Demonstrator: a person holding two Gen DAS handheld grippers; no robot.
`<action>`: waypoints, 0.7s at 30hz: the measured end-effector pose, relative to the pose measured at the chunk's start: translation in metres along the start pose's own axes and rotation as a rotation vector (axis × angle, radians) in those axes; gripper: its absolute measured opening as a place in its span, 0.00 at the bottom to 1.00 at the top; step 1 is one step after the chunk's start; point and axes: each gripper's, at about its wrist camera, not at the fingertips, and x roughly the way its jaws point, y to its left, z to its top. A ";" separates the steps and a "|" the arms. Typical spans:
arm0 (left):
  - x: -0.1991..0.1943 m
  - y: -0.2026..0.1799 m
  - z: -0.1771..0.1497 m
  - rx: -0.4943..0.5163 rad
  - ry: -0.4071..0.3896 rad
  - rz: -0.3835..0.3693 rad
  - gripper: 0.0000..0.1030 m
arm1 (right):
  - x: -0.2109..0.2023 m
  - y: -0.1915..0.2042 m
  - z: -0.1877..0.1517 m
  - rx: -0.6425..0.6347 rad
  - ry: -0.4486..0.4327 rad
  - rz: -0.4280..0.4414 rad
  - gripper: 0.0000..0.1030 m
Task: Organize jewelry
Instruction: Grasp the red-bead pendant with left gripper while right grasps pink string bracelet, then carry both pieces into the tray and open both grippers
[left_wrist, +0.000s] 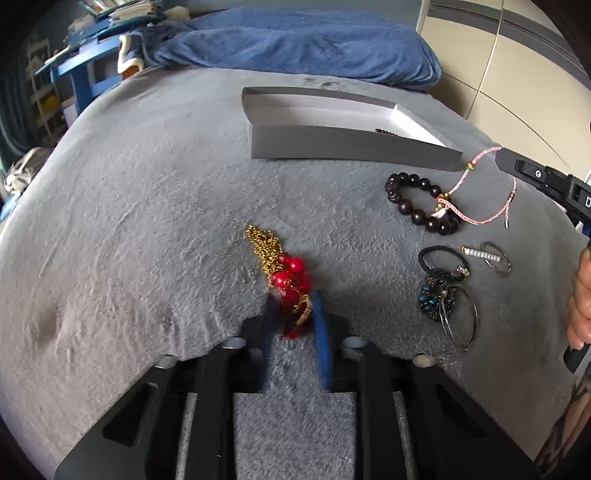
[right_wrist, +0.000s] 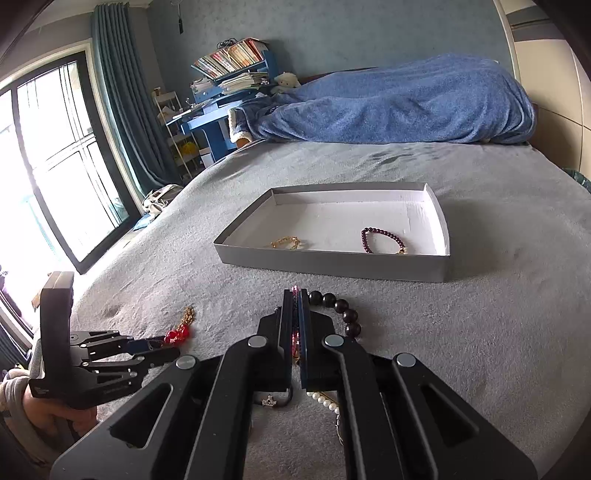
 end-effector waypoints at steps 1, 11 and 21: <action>-0.002 0.000 0.000 0.001 -0.008 -0.003 0.15 | 0.000 0.000 0.000 0.001 0.000 0.000 0.02; -0.038 -0.012 0.021 0.041 -0.134 -0.024 0.15 | -0.003 0.000 0.002 0.005 -0.014 0.002 0.02; -0.053 -0.018 0.071 0.083 -0.197 -0.050 0.15 | 0.000 -0.003 0.021 -0.020 -0.019 -0.010 0.02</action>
